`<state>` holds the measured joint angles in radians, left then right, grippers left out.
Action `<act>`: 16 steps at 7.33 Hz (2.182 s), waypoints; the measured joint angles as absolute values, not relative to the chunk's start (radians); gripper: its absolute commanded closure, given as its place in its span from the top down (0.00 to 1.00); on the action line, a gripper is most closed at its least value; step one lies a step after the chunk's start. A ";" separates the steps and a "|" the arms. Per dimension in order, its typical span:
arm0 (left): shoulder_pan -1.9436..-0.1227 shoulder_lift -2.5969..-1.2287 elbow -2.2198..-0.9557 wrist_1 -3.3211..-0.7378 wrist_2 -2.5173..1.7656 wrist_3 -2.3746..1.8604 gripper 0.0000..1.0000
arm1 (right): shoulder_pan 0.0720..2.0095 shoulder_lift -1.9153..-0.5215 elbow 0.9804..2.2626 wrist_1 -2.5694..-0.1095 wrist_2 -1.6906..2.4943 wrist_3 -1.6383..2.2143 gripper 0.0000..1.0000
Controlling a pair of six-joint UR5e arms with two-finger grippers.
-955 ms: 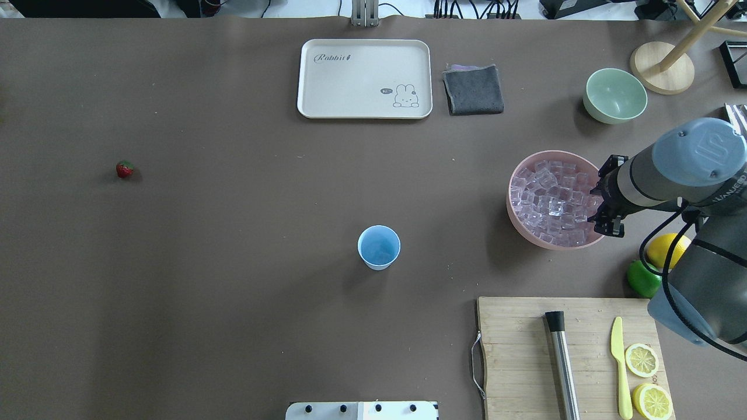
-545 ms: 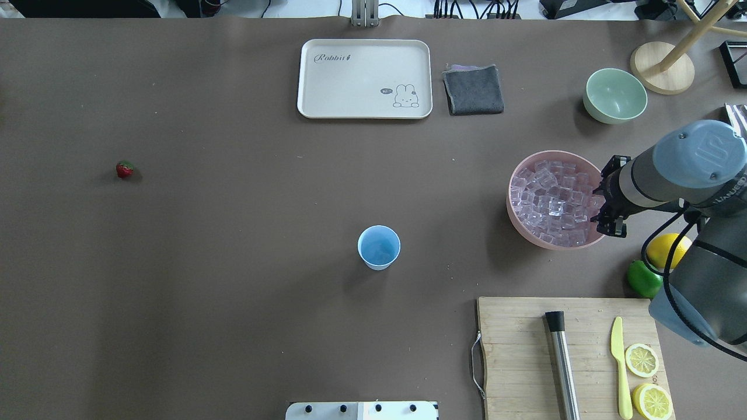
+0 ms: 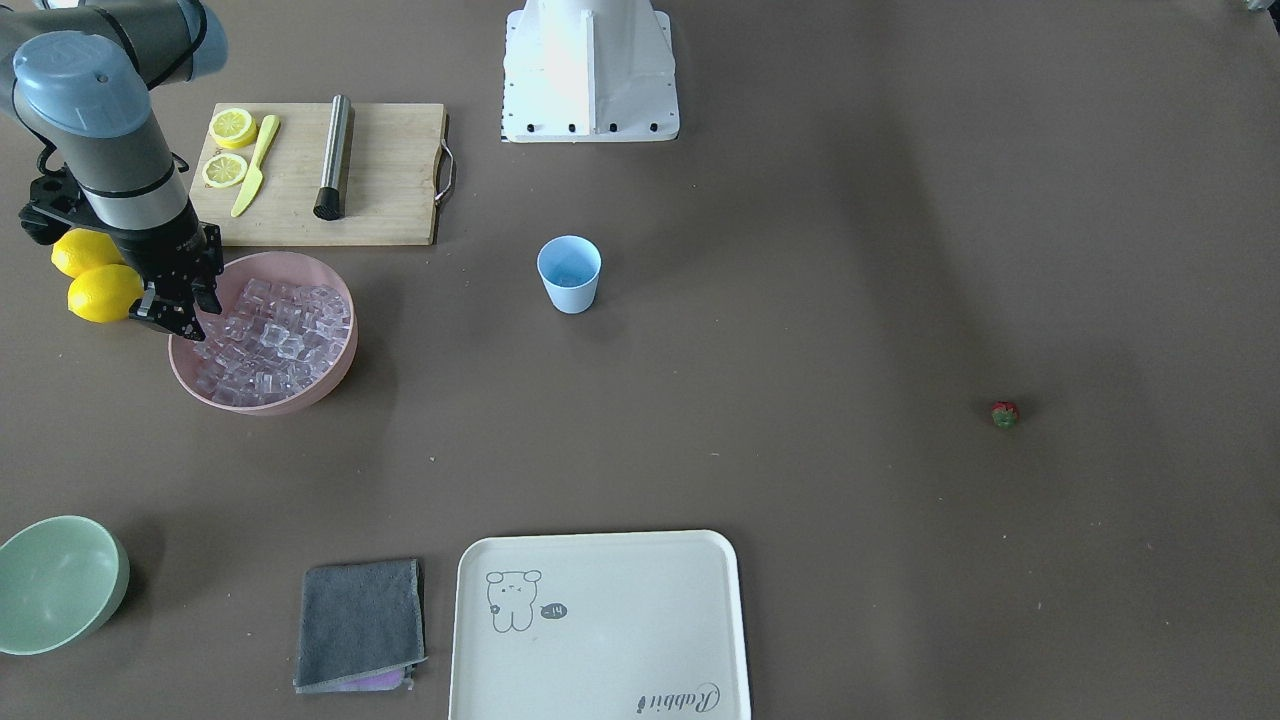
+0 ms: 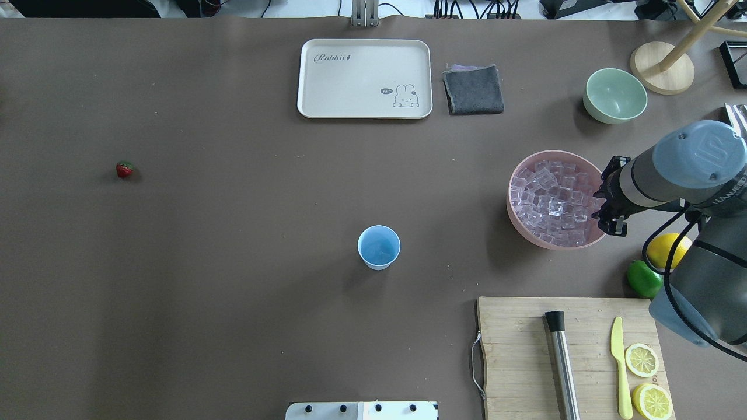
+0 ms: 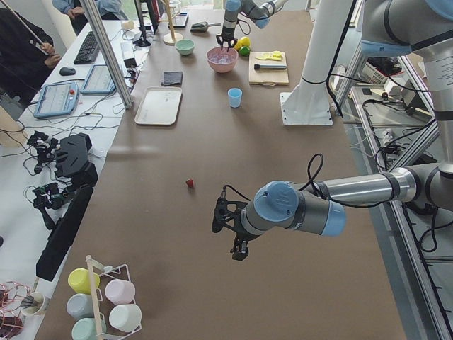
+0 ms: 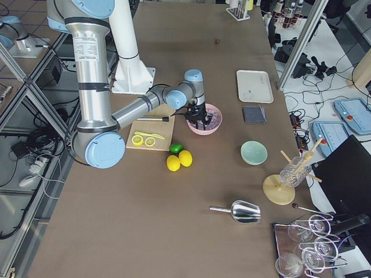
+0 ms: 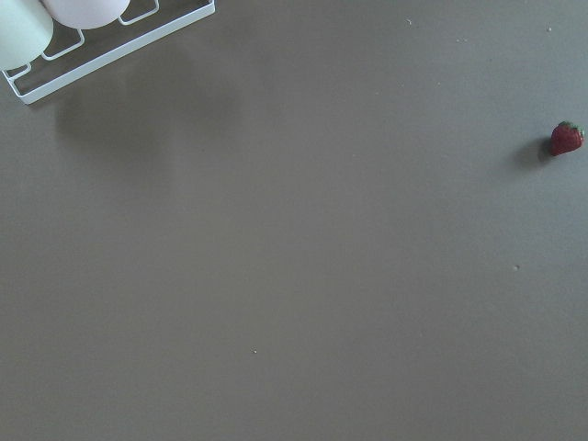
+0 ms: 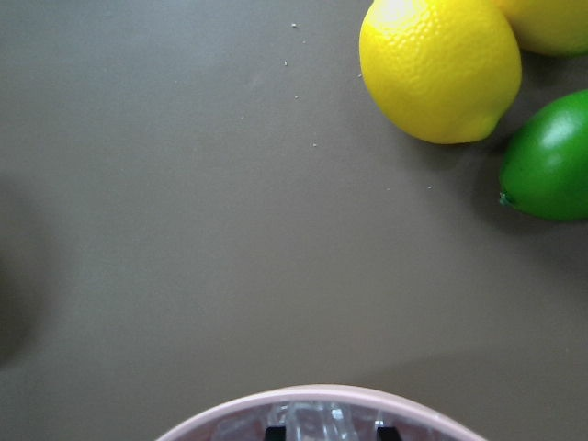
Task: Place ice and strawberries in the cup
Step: 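Lower the right gripper into the ice and grasp a cube, then carry the ice cube to the light-blue cup and drop it in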
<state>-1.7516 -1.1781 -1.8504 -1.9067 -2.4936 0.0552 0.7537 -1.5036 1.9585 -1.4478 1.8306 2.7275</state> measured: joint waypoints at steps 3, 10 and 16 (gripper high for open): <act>-1.754 -1.177 -1.853 -1.906 -2.494 0.055 0.98 | 0.782 -1.502 1.984 -1.453 1.835 2.726 0.00; -1.801 -1.170 -1.853 -1.909 -2.504 0.062 0.98 | 0.578 -1.067 2.043 -1.727 1.827 2.725 0.00; -1.850 -1.145 -1.850 -1.910 -2.506 0.062 0.98 | 0.398 -0.879 1.917 -1.724 1.728 2.705 0.00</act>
<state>-1.8504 -1.1454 -1.8497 -1.9097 -2.5065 0.0617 0.3982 -0.8789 1.9166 -1.7245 1.7278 2.7047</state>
